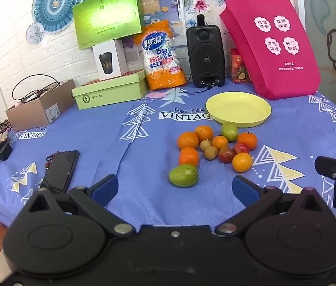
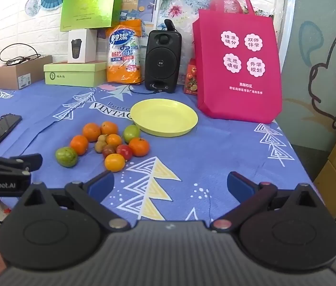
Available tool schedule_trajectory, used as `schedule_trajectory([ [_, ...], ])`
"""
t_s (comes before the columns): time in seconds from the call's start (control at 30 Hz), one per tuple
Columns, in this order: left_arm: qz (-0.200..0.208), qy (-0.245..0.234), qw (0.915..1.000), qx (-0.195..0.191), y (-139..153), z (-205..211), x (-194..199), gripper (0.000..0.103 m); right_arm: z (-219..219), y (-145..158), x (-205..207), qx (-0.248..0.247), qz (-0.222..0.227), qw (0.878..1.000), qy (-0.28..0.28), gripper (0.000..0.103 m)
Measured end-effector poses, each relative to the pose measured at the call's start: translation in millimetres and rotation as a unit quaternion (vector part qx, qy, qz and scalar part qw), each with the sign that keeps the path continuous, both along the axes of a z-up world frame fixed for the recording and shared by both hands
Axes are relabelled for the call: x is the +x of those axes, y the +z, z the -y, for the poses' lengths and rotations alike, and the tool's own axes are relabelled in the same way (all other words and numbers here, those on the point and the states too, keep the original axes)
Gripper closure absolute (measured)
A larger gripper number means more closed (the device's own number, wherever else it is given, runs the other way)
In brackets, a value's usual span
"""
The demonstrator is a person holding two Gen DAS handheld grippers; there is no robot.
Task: Organize fruits
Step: 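Move both tools toward the fruit cluster on the tablecloth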
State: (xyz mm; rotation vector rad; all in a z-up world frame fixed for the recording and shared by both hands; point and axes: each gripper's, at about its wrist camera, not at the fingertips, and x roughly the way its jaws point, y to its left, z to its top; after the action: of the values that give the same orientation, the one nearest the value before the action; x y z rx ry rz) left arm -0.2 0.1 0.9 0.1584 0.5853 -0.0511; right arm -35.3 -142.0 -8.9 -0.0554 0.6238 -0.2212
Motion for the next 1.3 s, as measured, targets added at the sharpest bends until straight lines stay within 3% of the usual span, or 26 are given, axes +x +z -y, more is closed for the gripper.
schedule_trajectory([
  [0.43, -0.01, -0.006, 0.9999, -0.011, -0.6, -5.1, 5.0, 0.0, 1.7, -9.7, 5.4, 0.049, -0.004, 0.998, 0.024, 0.0],
  [0.8, -0.036, -0.019, 0.9987, -0.03, -6.0, -5.8, 13.3, 0.0, 4.4, -8.9, 6.9, 0.052, -0.009, 0.998, 0.03, 0.0],
  [0.9, -0.034, -0.001, 0.9993, -0.019, -8.3, -4.1, 15.7, 0.0, 2.3, -9.7, 7.5, 0.042, -0.008, 0.998, 0.039, 0.0],
  [1.3, -0.035, -0.019, 0.9992, 0.007, -14.8, 2.2, 20.2, 0.0, 9.3, -14.7, 10.4, 0.051, -0.007, 0.998, 0.021, 0.0],
])
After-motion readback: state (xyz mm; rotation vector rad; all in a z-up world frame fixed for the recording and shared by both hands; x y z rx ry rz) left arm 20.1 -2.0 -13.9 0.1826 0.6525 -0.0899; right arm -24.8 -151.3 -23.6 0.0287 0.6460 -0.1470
